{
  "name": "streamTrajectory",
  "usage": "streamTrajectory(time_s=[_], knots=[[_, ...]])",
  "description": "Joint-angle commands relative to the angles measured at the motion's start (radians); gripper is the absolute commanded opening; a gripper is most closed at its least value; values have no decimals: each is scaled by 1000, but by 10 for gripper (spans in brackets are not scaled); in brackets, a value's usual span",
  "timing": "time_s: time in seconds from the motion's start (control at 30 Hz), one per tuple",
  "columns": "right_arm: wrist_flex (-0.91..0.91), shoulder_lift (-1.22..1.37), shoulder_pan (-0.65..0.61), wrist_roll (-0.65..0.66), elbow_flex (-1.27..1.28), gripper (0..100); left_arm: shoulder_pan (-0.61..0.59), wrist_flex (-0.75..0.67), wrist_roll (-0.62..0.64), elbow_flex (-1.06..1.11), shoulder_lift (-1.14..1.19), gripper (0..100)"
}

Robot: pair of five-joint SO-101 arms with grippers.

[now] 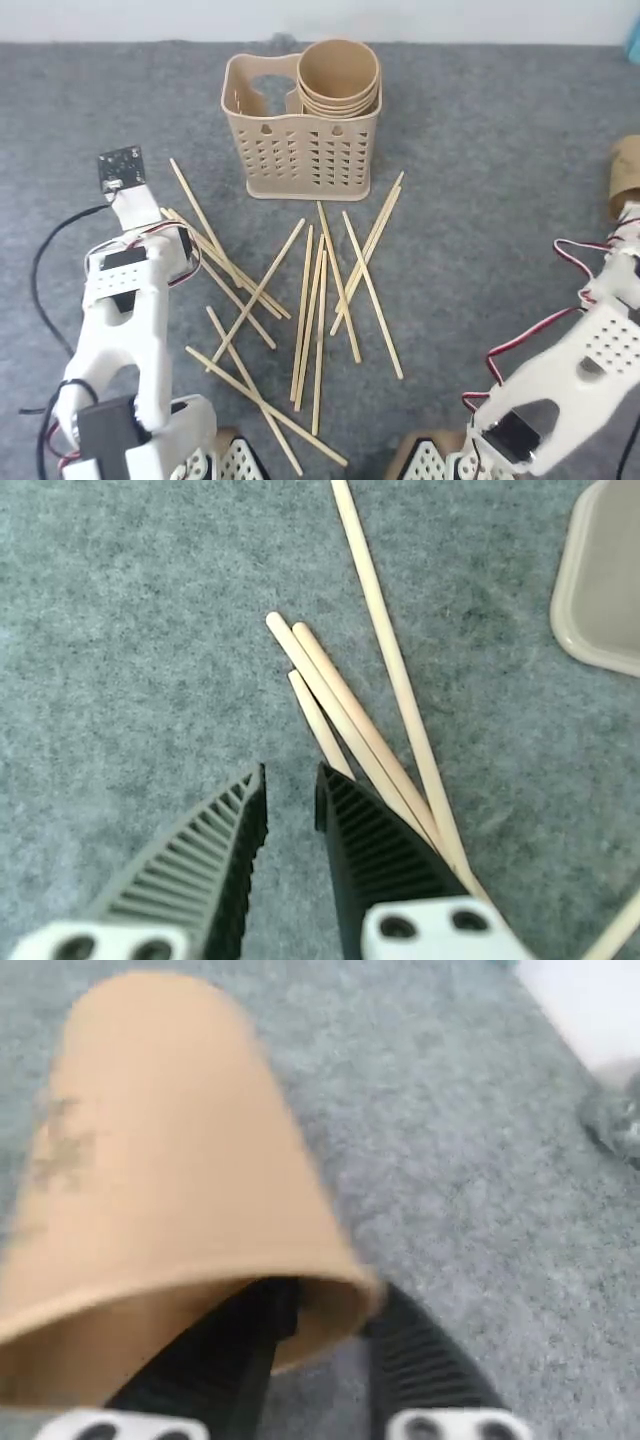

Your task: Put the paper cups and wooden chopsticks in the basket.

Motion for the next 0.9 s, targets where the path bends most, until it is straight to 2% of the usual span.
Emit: streamTrajectory(time_s=[0.0, 0.13, 0.4, 0.63, 0.83, 0.87], knots=[[96, -45, 5, -157, -60, 0, 2, -21, -11, -4, -51, 77], [367, -162, 18, -301, -60, 7, 3, -21, -11, -4, -51, 77], [1009, -493, -16, -258, -78, 7, 3, -21, -11, -4, -51, 77], [1408, -659, -70, -255, -190, 7, 3, -20, -11, -4, -51, 77], [1808, -694, -163, -244, -365, 7, 3, -20, -11, -4, -51, 77], [1828, -694, -180, -244, -368, 6, 3, -20, -11, -4, -51, 77]])
